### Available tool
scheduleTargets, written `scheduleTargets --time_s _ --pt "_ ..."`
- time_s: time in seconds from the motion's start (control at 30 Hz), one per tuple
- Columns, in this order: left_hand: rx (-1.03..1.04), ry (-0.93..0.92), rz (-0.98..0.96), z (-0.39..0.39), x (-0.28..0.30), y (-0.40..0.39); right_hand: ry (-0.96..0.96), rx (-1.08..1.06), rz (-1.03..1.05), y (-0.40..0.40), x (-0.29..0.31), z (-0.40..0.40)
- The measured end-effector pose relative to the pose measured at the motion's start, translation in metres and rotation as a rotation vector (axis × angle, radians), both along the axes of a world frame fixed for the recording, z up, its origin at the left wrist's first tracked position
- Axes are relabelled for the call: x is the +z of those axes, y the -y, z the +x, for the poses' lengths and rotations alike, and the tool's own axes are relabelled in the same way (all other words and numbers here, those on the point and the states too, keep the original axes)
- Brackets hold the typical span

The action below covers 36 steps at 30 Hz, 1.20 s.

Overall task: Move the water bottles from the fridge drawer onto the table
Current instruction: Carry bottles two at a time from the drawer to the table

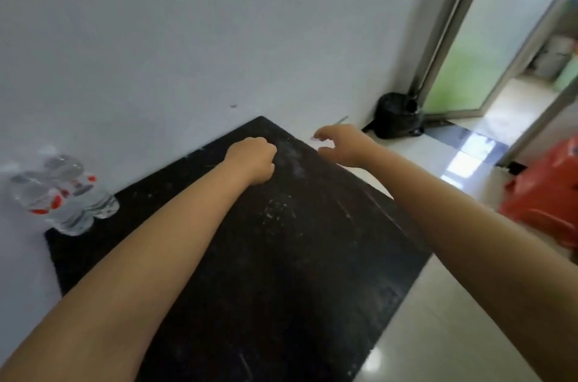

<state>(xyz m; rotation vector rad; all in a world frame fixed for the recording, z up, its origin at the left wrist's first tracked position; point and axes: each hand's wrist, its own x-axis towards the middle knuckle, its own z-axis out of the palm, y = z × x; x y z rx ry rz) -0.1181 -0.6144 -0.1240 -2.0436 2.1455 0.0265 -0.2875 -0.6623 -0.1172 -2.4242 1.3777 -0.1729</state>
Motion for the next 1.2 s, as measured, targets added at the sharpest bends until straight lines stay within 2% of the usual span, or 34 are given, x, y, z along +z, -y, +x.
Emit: scheduleTargets --time_s 0.23,0.47,0.63,0.77,1.03,1.2 --pt "-0.368 -0.059 0.032 -0.311 0.001 -0.026 0.02 -0.478 -0.043 -0.108 0.016 -0.316" --pt "-0.662 -0.06 0.023 -0.559 0.003 -0.085 0.043 -0.812 -0.067 -0.234 0.015 -0.518" --pt "-0.808 -0.151 0.042 -0.694 0.003 -0.113 0.049 -0.996 -0.064 -0.297 0.013 -0.63" --pt "-0.91 -0.131 0.071 -0.787 0.006 -0.122 0.085 -1.121 -0.044 -0.324 0.009 -0.718" --pt "-0.989 -0.104 0.071 -0.968 0.009 -0.094 0.071 -1.231 -0.042 -0.318 0.019 -0.895" --pt "-0.993 -0.157 0.062 -1.064 0.015 -0.071 0.065 -1.267 -0.058 -0.308 0.032 -0.986"
